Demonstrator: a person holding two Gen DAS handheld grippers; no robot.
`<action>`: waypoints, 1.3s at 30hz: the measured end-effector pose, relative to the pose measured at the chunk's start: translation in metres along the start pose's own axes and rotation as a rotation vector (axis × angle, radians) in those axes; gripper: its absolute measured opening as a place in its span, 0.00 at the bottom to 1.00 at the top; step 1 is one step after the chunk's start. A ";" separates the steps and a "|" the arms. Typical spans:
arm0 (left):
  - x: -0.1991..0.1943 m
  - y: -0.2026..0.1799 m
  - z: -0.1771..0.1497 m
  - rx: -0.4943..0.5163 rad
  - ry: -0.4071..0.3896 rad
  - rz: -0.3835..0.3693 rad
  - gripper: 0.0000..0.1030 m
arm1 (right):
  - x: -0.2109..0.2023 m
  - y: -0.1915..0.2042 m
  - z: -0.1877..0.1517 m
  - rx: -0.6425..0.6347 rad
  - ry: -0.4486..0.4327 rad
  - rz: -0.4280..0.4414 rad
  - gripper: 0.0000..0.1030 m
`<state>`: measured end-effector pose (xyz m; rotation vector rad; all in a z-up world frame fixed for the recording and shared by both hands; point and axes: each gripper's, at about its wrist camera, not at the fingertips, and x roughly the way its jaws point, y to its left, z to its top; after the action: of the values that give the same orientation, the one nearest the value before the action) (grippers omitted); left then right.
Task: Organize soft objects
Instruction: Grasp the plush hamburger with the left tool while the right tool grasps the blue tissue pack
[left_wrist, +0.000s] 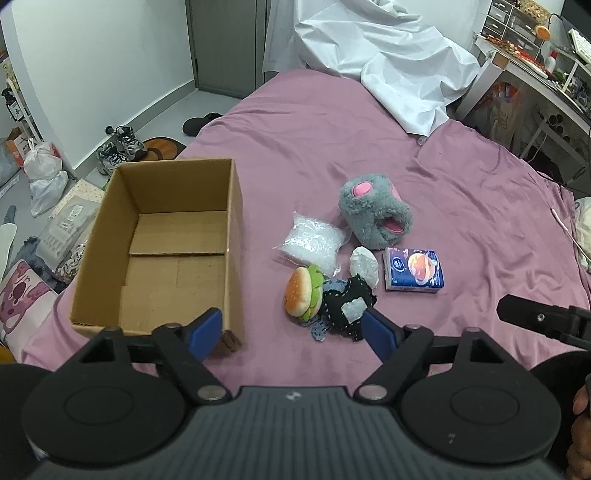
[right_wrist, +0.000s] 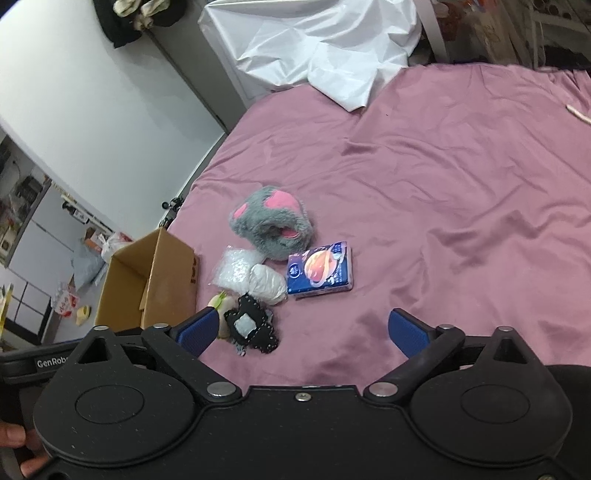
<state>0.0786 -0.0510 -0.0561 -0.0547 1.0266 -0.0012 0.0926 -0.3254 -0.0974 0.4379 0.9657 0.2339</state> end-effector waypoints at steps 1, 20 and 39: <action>0.002 -0.001 0.001 -0.001 0.000 0.002 0.75 | 0.004 -0.003 0.001 0.016 0.007 0.006 0.90; 0.064 -0.019 0.014 -0.019 0.065 0.032 0.49 | 0.058 -0.034 0.024 0.193 0.073 0.100 0.75; 0.124 -0.021 0.018 -0.056 0.141 0.090 0.46 | 0.136 -0.051 0.038 0.316 0.184 0.028 0.64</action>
<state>0.1589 -0.0743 -0.1523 -0.0602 1.1695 0.1064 0.1992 -0.3279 -0.2032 0.7290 1.1838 0.1484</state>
